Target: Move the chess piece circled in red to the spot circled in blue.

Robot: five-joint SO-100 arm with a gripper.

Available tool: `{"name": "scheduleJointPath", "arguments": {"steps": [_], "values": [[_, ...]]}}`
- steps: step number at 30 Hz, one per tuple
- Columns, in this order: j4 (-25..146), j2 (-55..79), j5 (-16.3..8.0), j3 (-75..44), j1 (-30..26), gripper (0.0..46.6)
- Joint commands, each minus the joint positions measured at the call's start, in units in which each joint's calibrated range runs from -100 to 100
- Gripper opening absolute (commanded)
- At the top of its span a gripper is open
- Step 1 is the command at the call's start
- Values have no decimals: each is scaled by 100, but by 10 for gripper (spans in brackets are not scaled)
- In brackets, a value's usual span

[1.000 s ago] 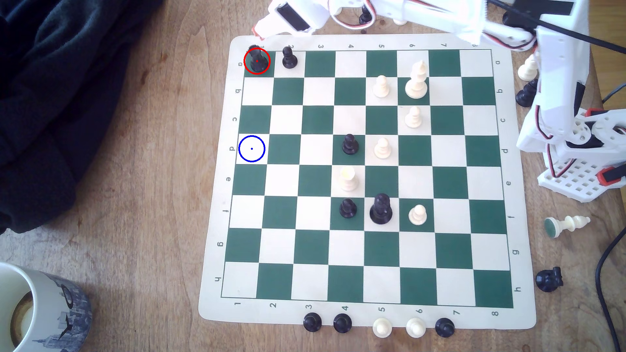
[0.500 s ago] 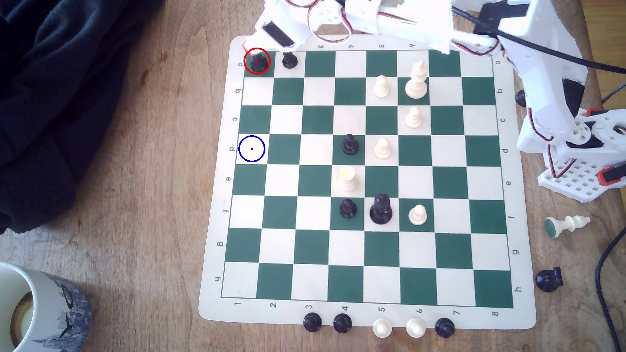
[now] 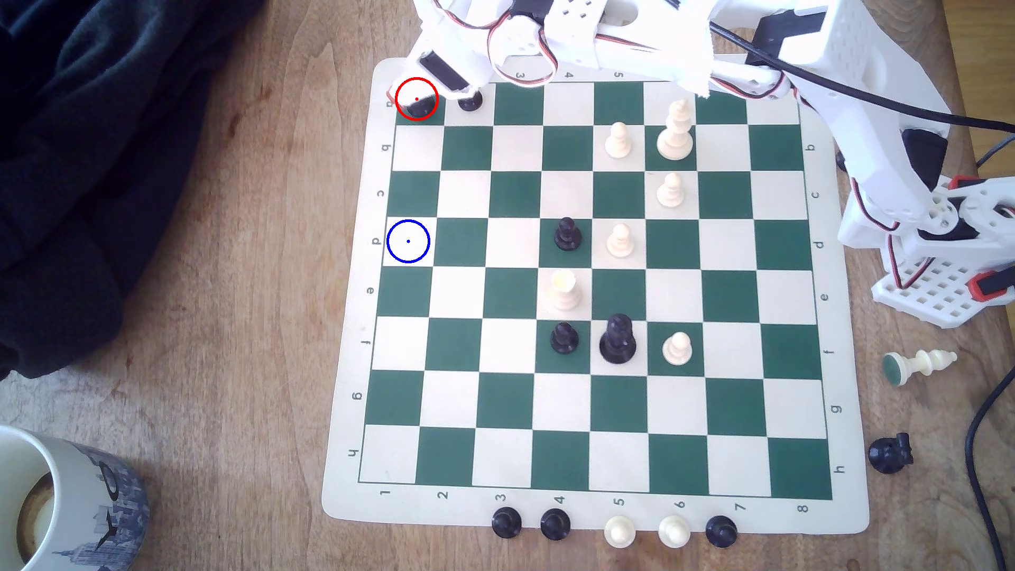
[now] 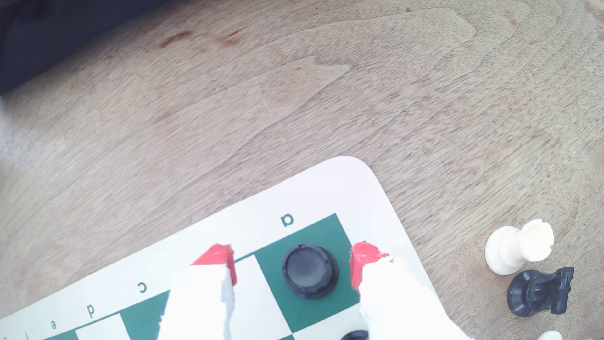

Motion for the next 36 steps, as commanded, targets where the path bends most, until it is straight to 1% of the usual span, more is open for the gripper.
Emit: {"name": "scheduleJointPath", "arguments": {"steps": [1, 18, 20, 22, 34, 35, 36], "values": [[-201, -104, -39, -638, -37, 211], [-398, 329, -54, -838, -53, 214], [-398, 329, -54, -856, -60, 208], [-373, 329, -54, -838, -76, 185], [-390, 372, -68, -847, -107, 175], [-390, 372, -68, -847, -107, 172], [-390, 372, -68, -829, -115, 158]]}}
